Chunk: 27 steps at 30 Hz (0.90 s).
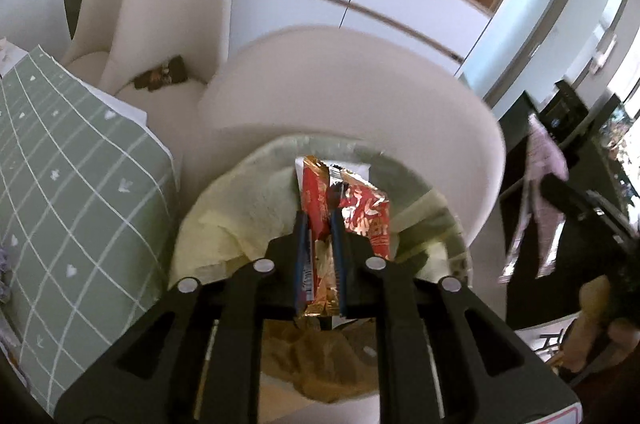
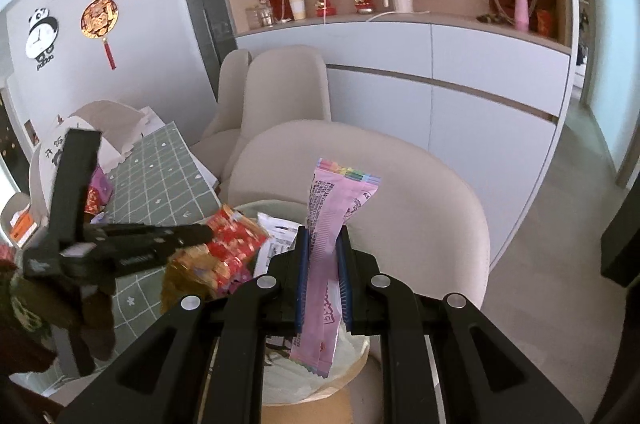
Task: Collect trash
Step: 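Carry the red packet into the yellow bag and open the left tool while the right carries the pink wrapper, then lower the pink candy bar wrapper into the yellow bag and open the right tool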
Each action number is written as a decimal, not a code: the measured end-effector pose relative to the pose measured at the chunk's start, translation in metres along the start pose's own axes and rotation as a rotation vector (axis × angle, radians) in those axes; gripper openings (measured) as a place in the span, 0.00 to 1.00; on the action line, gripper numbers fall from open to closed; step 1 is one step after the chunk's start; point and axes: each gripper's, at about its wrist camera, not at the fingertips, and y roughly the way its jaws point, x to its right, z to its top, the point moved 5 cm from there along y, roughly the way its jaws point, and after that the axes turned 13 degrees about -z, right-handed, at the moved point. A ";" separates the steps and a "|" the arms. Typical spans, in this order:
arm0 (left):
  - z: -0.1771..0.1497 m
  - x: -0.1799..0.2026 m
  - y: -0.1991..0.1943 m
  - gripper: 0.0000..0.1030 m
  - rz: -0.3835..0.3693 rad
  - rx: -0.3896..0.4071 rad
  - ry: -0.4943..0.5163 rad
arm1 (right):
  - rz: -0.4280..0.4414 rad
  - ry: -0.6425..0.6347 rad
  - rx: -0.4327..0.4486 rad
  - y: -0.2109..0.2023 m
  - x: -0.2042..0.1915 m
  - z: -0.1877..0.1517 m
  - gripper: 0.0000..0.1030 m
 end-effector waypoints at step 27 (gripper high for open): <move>-0.052 -0.070 -0.118 0.43 0.135 0.092 -0.205 | 0.154 -0.067 -0.155 0.080 -0.094 -0.025 0.14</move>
